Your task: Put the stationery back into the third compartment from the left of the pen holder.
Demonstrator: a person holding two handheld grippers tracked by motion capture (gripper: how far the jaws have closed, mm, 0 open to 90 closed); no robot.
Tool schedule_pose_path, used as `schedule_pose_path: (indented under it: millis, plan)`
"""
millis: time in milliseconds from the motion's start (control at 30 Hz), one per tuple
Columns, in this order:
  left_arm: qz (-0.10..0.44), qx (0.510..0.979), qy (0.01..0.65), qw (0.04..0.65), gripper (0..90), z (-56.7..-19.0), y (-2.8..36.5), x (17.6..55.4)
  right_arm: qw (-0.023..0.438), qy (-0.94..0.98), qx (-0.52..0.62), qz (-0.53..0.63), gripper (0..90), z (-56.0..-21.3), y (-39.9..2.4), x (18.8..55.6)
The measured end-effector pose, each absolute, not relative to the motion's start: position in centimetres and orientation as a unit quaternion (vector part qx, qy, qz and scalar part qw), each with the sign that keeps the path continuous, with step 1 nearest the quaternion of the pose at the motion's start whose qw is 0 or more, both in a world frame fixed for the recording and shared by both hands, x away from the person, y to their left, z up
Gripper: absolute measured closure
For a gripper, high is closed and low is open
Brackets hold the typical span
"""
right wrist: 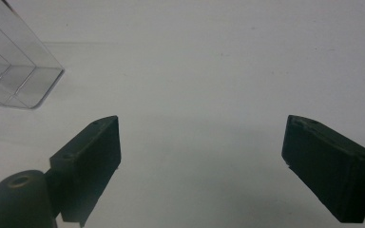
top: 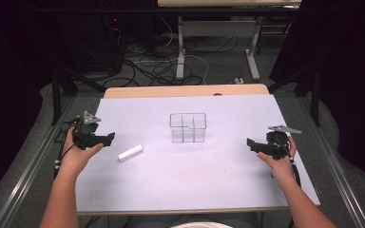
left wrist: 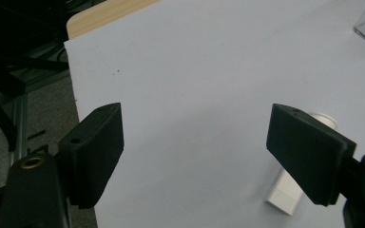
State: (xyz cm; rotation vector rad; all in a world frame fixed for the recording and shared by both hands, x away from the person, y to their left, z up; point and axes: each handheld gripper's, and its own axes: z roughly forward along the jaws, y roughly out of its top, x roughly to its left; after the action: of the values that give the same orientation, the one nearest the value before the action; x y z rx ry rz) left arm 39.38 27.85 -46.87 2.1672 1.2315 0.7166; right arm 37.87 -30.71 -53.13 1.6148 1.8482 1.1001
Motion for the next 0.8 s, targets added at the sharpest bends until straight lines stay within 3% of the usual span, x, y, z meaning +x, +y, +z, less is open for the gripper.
schedule_pose_path:
  millis: [400,800]
  plan:
    - [0.229,0.852,0.416,0.222,31.8,-48.4,26.3,39.4,0.221,0.670,0.586,0.399,12.3,-53.2,-30.6,37.9]
    - [0.206,0.887,0.364,0.193,34.9,-49.7,25.0,39.3,0.218,0.674,0.584,0.397,12.3,-53.2,-30.5,37.9]
